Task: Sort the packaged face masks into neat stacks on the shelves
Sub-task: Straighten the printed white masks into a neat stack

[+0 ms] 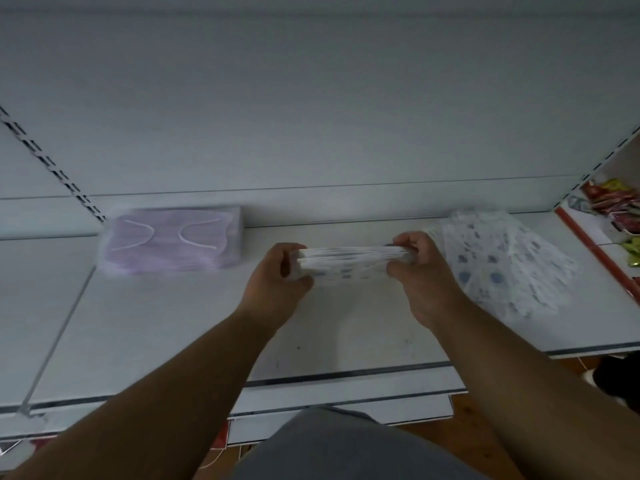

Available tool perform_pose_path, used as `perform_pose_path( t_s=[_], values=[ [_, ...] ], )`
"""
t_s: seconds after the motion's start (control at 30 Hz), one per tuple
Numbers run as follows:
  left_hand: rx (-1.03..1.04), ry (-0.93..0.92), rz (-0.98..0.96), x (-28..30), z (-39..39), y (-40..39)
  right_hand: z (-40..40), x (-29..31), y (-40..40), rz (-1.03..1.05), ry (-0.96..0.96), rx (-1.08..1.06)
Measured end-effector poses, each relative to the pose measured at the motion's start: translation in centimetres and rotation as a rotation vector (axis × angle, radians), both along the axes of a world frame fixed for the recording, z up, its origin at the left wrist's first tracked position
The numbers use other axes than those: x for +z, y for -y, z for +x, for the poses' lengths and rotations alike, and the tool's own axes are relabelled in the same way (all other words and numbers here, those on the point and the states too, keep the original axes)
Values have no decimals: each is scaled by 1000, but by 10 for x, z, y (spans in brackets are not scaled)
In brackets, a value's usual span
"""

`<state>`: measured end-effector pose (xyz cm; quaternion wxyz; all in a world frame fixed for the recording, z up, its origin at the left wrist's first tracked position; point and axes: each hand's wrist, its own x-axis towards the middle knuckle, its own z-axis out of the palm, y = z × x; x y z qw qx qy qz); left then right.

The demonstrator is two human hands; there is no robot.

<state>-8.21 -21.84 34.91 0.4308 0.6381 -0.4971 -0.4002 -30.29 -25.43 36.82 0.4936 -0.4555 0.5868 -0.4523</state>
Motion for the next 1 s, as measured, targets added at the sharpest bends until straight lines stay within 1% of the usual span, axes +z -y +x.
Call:
perform_pose_path(
  t_s=[0.13,0.23,0.3,0.37,0.43,0.47,0.53,0.6,0.67,0.77,0.93,1.0],
  values=[
    [38,85,-46,-3,-16,2,4,-8,-9,16,-42,23],
    [60,48,-43,3,-23,7,6,-4,0,4,-20,32],
    [64,66,-31,4,-21,7,5,-5,2,11,-33,31],
    [37,111,-33,4,-16,3,2,-8,-1,32,-42,11],
    [29,113,-48,3,-10,1,-1,-10,-2,14,1,-41],
    [31,72,-49,3,-9,1,-2,-10,-1,-10,56,-71],
    [32,-149,-39,5,-13,0,-1,-8,0,-43,171,-84],
    [22,-358,-44,8,-21,-1,3,-7,1,-39,224,-49],
    [13,-416,-54,14,-27,-3,10,-5,2,-20,217,-54],
    [26,-398,-45,18,-27,-4,16,-1,7,-19,171,-184],
    [26,-314,-14,15,-25,-7,16,-3,9,-7,51,-240],
    [4,-232,-6,11,-24,-6,15,-3,9,-2,6,-235]
  ],
)
